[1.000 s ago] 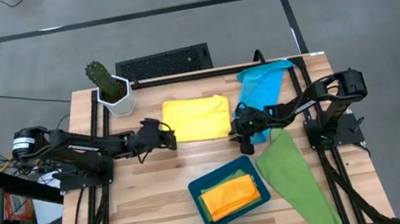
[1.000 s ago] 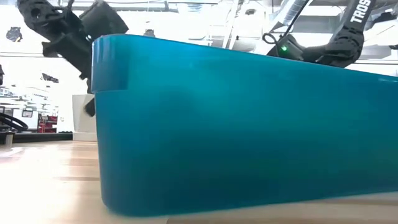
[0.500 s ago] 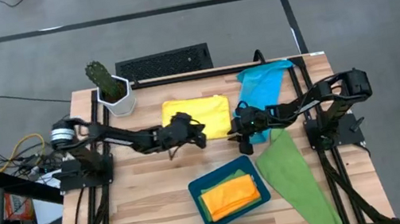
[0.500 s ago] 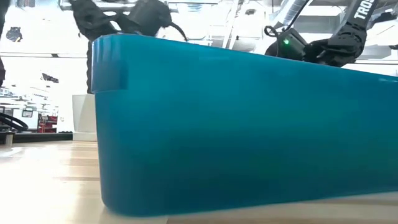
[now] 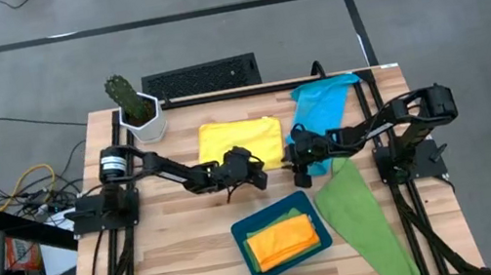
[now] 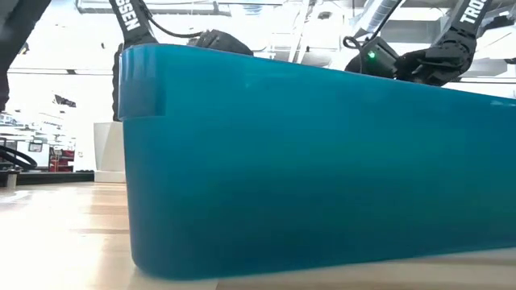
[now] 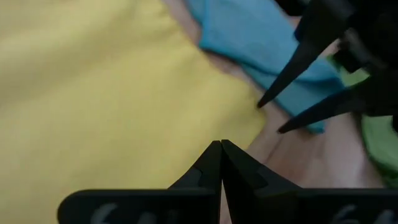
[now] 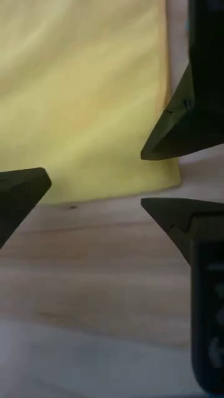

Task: Fold microfiber towels
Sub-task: Fold the yellow microfiber towel

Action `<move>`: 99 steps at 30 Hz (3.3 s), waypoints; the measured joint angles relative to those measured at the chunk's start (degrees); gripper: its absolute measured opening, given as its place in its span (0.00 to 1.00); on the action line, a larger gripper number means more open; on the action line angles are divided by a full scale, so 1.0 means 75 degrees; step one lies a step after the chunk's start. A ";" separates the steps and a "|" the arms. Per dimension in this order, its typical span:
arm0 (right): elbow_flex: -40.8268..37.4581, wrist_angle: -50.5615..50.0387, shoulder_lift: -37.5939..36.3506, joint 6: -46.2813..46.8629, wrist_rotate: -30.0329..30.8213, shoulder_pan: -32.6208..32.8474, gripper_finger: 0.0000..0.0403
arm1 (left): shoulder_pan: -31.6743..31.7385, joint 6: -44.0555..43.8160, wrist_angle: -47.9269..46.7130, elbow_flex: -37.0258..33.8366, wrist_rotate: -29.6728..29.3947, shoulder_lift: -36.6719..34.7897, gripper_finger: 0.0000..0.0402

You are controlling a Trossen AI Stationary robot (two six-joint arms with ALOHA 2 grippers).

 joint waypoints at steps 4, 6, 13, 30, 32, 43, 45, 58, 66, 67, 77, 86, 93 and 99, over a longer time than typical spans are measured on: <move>-0.0023 -0.0009 0.0000 -0.0347 0.0029 -0.0015 0.33 | 0.0000 -0.0671 -0.0228 0.0000 -0.0242 0.0108 0.00; -0.0147 0.0034 -0.0003 -0.0435 0.0010 -0.0010 0.33 | 0.0000 -0.0821 -0.0175 0.0007 -0.0388 0.0181 0.00; -0.0578 0.0477 -0.0003 -0.0518 -0.0026 0.0057 0.33 | 0.0000 -0.1177 -0.0312 0.0009 -0.0404 0.0194 0.00; -0.0542 0.1149 -0.0300 -0.0562 -0.0017 0.0434 0.33 | -0.0003 -0.1218 -0.0561 0.0017 -0.0246 0.0177 0.00; -0.0483 0.1174 -0.0404 -0.0614 -0.0017 0.0489 0.33 | -0.0003 -0.1221 -0.0563 0.0017 -0.0246 0.0177 0.00; -0.0424 0.1687 0.0812 -0.0912 -0.0020 0.0205 0.33 | -0.0004 -0.1177 -0.0573 0.0015 -0.0230 0.0177 0.00; -0.0391 0.1772 0.1022 -0.0748 -0.0005 0.0126 0.33 | -0.0006 -0.1170 -0.0595 0.0015 -0.0232 0.0177 0.00; -0.0420 0.0909 0.0529 -0.0430 0.0053 0.0355 0.04 | 0.0006 -0.1044 -0.0577 0.0055 -0.0051 0.0094 0.00; -0.0431 0.0747 0.0379 -0.0286 0.0014 0.0288 0.02 | -0.0144 -0.0975 -0.0694 0.0296 -0.0029 -0.0695 0.00; -0.0428 0.0749 0.0379 -0.0286 0.0012 0.0288 0.02 | -0.0238 -0.1113 -0.0828 0.0289 -0.0177 -0.0715 0.00; -0.0393 0.0716 0.0379 -0.0277 -0.0023 0.0317 0.03 | -0.0905 -0.2769 -0.1099 0.0431 -0.1280 0.0209 0.00; -0.0379 0.0619 0.0364 -0.0280 -0.0020 0.0524 0.04 | -0.0880 -0.2820 -0.1949 0.1070 -0.1513 0.0465 0.00; -0.0380 0.0412 0.0194 -0.0290 -0.0050 0.0553 0.04 | -0.0883 -0.3412 -0.2754 0.1113 -0.1470 0.0448 0.00; -0.0123 -0.0071 -0.0246 -0.0869 -0.0050 0.0538 0.03 | -0.0871 -0.3342 -0.2771 0.1113 -0.1376 0.0445 0.00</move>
